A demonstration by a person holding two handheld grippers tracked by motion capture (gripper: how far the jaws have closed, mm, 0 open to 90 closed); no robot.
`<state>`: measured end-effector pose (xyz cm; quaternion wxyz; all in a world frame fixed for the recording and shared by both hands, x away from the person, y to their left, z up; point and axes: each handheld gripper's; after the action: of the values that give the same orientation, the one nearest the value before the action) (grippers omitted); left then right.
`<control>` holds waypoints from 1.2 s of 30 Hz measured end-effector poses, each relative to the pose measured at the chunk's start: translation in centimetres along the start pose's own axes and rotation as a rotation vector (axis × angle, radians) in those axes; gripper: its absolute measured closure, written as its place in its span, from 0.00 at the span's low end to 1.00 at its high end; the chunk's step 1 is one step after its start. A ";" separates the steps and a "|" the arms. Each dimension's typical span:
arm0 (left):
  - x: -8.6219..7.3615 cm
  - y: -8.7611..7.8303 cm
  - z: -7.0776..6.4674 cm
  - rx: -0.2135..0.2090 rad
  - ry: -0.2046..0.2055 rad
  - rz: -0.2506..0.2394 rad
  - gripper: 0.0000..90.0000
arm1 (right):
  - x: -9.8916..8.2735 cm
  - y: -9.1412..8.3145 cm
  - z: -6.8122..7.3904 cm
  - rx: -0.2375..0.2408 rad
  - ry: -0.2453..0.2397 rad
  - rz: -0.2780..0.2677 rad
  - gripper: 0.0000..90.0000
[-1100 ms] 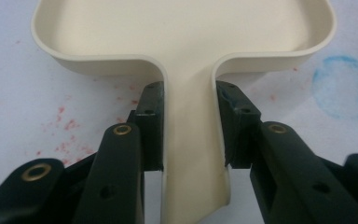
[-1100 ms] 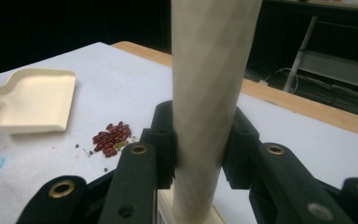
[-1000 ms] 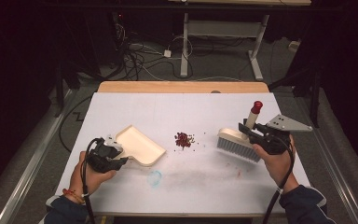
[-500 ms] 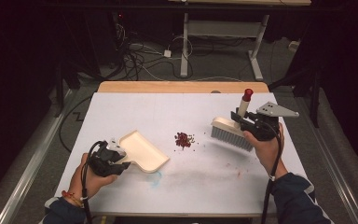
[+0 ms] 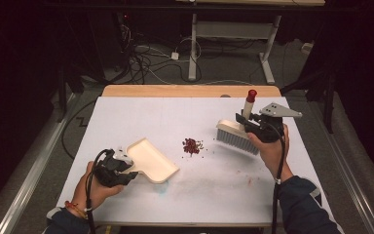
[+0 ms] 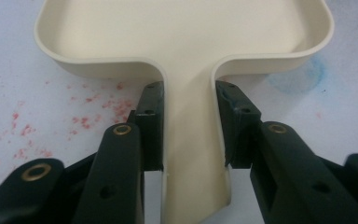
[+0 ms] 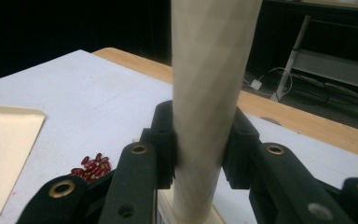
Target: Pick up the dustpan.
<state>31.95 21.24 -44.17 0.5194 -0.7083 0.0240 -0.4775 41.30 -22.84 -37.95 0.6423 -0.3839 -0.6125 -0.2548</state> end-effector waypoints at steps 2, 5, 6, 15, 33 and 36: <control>0.0 0.1 -0.2 -0.009 0.006 0.002 0.71 | 0.0 0.1 -0.2 -0.008 0.009 0.000 0.78; 0.2 0.3 -0.6 -0.017 0.016 0.005 0.71 | 0.1 0.4 -0.4 -0.032 0.007 -0.010 0.78; 0.2 0.3 -0.6 -0.018 0.019 0.004 0.71 | 0.1 0.4 -0.4 -0.032 0.007 -0.010 0.78; 0.2 0.7 -1.0 -0.021 0.019 0.003 0.71 | 0.7 2.0 -0.4 -0.054 -0.019 -0.022 0.78; 0.1 1.3 -1.5 -0.024 0.030 0.008 0.71 | 1.7 6.4 -0.8 -0.095 -0.020 0.012 0.78; 0.0 1.4 -1.4 -0.029 0.023 0.001 0.71 | 1.4 6.7 -0.5 -0.098 -0.011 0.023 0.78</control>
<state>31.63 19.60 -45.19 0.5090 -0.7103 0.0374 -0.4848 47.12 -19.15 -37.79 0.6221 -0.4234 -0.5985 -0.2748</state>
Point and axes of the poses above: each handheld gripper's, and its own axes: y roughly forward along the jaws, x roughly out of its top, z roughly to its left, and after that the axes turned 11 degrees about -z, right-handed
